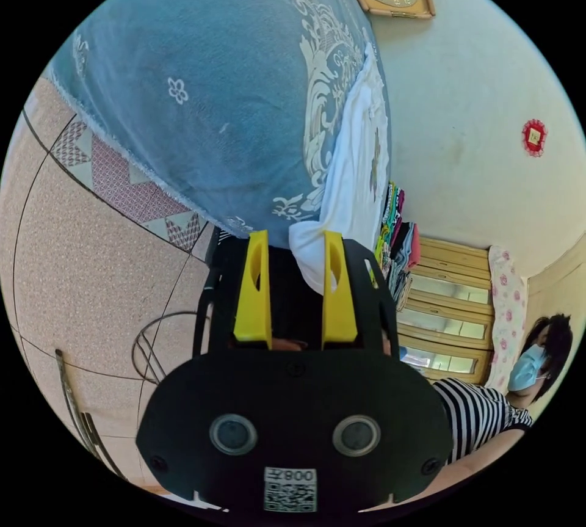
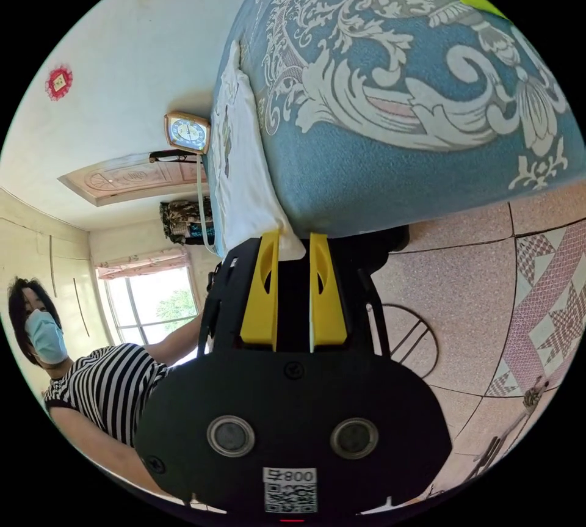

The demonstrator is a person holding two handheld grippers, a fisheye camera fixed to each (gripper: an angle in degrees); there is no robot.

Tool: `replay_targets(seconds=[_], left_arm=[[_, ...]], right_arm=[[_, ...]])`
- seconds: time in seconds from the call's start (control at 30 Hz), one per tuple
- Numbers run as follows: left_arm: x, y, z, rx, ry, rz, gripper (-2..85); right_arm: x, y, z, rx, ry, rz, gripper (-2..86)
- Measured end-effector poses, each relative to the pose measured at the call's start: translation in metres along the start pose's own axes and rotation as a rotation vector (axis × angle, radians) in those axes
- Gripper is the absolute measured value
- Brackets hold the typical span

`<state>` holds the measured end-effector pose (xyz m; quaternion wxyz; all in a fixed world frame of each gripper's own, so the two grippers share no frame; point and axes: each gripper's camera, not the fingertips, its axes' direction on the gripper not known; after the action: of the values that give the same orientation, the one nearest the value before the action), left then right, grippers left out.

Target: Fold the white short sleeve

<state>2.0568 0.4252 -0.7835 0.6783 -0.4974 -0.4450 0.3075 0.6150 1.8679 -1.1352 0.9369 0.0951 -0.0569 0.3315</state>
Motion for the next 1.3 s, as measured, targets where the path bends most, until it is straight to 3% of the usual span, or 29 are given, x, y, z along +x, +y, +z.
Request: replay_targets(seconds=[0.4,1.0,1.3], left_arm=[[-0.019,0.07,-0.049,0.083,0.232,-0.006,2.6],[0.059,0.164,-0.148,0.128,0.394,0.269,1.7],[0.055,0.231,-0.178,0.118,0.43,0.28,1.5]], right_arm=[[0.021,0.062,-0.029,0.011,-0.198,0.009,1.9],[-0.074,0.163,-0.127,0.058,-0.36,-0.308,0.5],[-0.09,0.239,-0.154,0.05,-0.351,-0.373,0.5]])
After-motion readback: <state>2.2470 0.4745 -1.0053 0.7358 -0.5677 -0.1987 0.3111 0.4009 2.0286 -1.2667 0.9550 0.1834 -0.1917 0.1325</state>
